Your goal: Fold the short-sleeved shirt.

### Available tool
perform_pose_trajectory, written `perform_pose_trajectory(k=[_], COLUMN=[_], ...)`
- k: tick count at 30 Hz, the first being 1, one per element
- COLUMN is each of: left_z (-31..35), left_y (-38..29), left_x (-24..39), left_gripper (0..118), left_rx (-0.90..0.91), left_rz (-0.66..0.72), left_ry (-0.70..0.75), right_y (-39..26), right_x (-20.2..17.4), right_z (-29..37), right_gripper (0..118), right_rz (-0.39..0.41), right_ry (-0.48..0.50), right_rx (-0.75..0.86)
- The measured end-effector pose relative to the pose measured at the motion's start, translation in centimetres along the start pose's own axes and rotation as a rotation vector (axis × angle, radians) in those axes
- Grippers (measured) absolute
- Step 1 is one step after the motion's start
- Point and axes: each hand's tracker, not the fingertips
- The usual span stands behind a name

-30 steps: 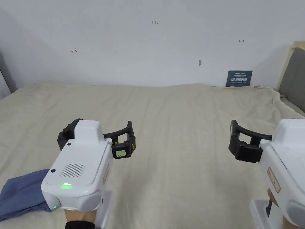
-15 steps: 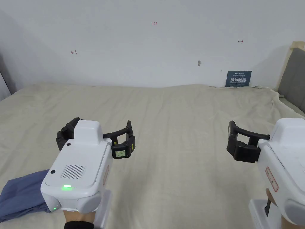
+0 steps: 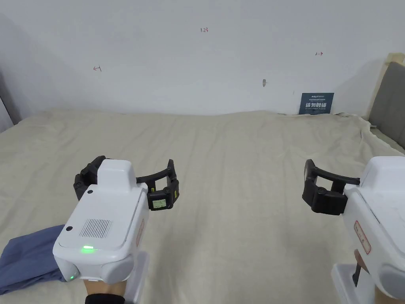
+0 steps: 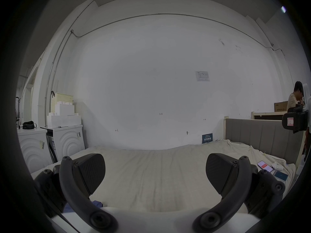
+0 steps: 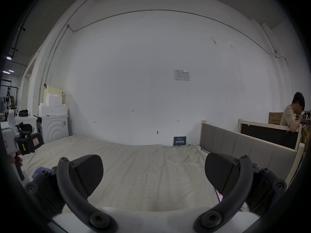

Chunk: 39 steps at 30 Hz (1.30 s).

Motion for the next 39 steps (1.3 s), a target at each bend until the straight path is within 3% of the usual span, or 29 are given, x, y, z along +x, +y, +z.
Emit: perform_pose_trajectory(k=[39], left_z=[0.00], left_y=[0.17], left_x=[-0.16], left_gripper=[118], left_rx=[0.014], left_rz=[-0.003], left_ry=[0.002], right_y=[0.03], right_x=[-0.04], right_z=[0.06], right_gripper=[118], right_rz=[-0.009], right_ry=[0.006], right_rx=[0.012])
